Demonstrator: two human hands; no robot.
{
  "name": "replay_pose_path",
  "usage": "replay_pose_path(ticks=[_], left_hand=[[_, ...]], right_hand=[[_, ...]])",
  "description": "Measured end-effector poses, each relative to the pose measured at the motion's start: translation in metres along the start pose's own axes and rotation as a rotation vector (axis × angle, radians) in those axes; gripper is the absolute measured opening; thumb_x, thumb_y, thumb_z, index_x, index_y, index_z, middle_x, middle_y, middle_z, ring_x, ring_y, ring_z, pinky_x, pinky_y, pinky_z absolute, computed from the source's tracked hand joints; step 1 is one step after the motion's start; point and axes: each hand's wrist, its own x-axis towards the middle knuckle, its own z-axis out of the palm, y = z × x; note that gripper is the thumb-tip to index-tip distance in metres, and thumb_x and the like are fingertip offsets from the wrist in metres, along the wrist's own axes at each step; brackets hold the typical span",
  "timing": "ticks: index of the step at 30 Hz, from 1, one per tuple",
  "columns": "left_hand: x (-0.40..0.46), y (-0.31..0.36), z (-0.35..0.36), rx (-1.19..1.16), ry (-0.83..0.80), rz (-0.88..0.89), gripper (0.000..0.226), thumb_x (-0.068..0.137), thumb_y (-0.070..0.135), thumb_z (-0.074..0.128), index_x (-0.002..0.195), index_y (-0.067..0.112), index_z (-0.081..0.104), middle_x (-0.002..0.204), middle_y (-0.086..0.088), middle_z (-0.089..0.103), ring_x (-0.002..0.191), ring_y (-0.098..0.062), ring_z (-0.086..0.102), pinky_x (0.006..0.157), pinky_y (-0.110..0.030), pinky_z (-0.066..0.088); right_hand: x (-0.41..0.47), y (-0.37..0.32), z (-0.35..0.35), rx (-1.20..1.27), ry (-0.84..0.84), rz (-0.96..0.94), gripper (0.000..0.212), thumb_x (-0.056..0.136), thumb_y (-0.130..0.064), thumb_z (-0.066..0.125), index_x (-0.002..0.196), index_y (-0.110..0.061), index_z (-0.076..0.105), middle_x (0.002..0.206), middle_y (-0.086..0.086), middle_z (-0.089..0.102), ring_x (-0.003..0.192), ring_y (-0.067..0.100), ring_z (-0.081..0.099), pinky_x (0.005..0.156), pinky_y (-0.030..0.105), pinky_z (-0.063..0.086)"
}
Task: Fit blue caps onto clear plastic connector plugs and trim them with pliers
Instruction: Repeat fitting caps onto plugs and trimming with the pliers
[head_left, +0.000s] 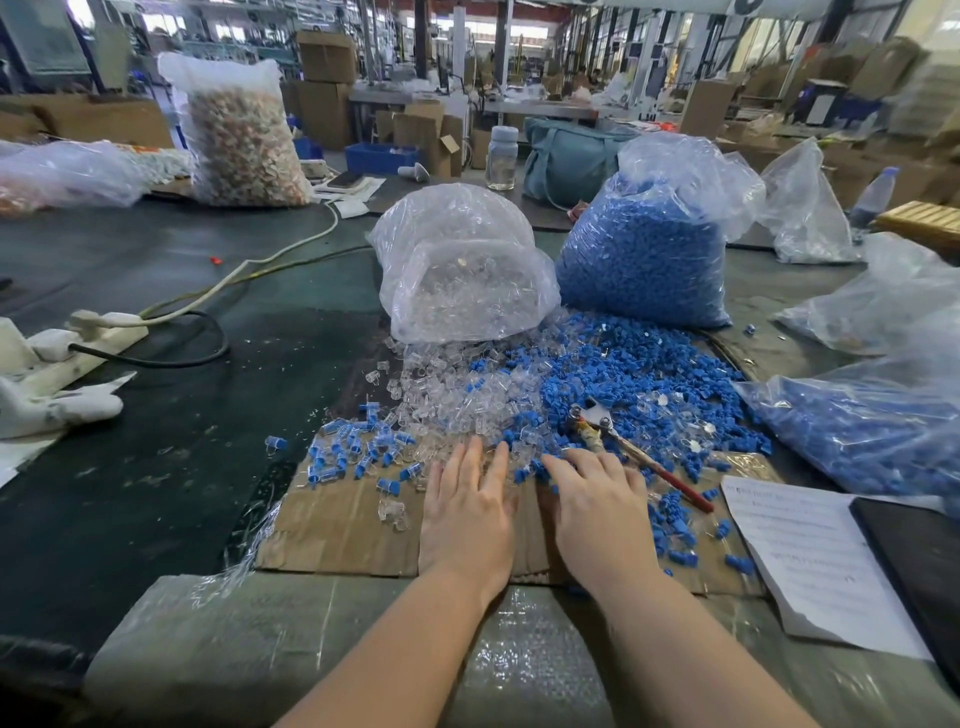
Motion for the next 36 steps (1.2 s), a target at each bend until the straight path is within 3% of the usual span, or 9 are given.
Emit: replay_pose_path(ticks=[3, 7, 11, 17, 23, 30, 36], left_hand=[[0.001, -0.001, 0.001, 0.017, -0.012, 0.031, 0.049, 0.101, 0.037, 0.017, 0.148, 0.031, 0.007, 0.157, 0.007, 0.004, 0.143, -0.01, -0.008, 0.111, -0.031, -0.015], [-0.001, -0.002, -0.002, -0.119, 0.052, 0.053, 0.042, 0.101, 0.025, 0.029, 0.143, 0.027, 0.032, 0.148, 0.011, 0.031, 0.14, -0.007, 0.012, 0.112, -0.021, -0.003], [-0.004, -0.002, -0.005, -0.188, 0.097, 0.079, 0.036, 0.098, 0.018, 0.042, 0.132, 0.022, 0.049, 0.131, 0.009, 0.05, 0.126, -0.006, 0.032, 0.111, -0.021, 0.019], [-0.009, -0.002, -0.008, -0.173, 0.136, 0.096, 0.026, 0.094, 0.025, 0.05, 0.118, 0.024, 0.059, 0.116, 0.012, 0.057, 0.113, -0.007, 0.04, 0.102, -0.019, 0.027], [-0.013, 0.001, -0.01, -0.126, 0.174, 0.082, 0.027, 0.094, 0.025, 0.05, 0.119, 0.025, 0.06, 0.12, 0.011, 0.056, 0.117, -0.008, 0.04, 0.102, -0.021, 0.023], [-0.012, 0.0, -0.007, -0.208, 0.133, 0.105, 0.046, 0.091, -0.004, 0.041, 0.13, 0.017, 0.052, 0.136, 0.004, 0.045, 0.129, -0.008, 0.026, 0.104, -0.009, 0.009], [-0.014, 0.0, -0.008, -0.233, 0.14, 0.099, 0.053, 0.086, -0.011, 0.038, 0.13, 0.016, 0.052, 0.142, 0.003, 0.037, 0.135, -0.009, 0.018, 0.108, -0.014, 0.002]], right_hand=[[0.0, -0.001, 0.004, -0.01, -0.044, -0.015, 0.048, 0.096, -0.021, 0.036, 0.143, -0.033, 0.033, 0.144, -0.003, 0.04, 0.132, 0.02, 0.033, 0.106, 0.04, 0.023], [-0.006, -0.004, 0.004, 0.048, 0.1, -0.016, 0.032, 0.08, -0.007, 0.066, 0.108, -0.021, 0.069, 0.106, 0.002, 0.068, 0.098, 0.027, 0.061, 0.088, 0.042, 0.044], [-0.008, -0.004, 0.006, 0.067, 0.079, 0.01, 0.025, 0.087, -0.007, 0.058, 0.107, -0.017, 0.068, 0.106, 0.001, 0.065, 0.099, 0.027, 0.056, 0.088, 0.04, 0.043], [-0.013, -0.002, 0.01, 0.116, 0.231, 0.001, 0.016, 0.07, -0.002, 0.077, 0.082, -0.011, 0.071, 0.085, 0.005, 0.068, 0.078, 0.029, 0.062, 0.073, 0.038, 0.053], [-0.015, -0.001, 0.012, 0.166, 0.314, -0.006, 0.017, 0.068, 0.004, 0.077, 0.078, -0.009, 0.07, 0.075, 0.006, 0.066, 0.069, 0.027, 0.062, 0.069, 0.035, 0.053], [-0.016, -0.002, 0.013, 0.224, 0.345, 0.003, 0.011, 0.077, 0.001, 0.072, 0.08, -0.007, 0.066, 0.075, 0.006, 0.065, 0.069, 0.027, 0.061, 0.066, 0.036, 0.051], [-0.018, -0.003, 0.012, 0.238, 0.391, -0.014, 0.012, 0.076, -0.002, 0.074, 0.079, -0.007, 0.064, 0.069, 0.004, 0.066, 0.063, 0.026, 0.062, 0.065, 0.037, 0.052]])
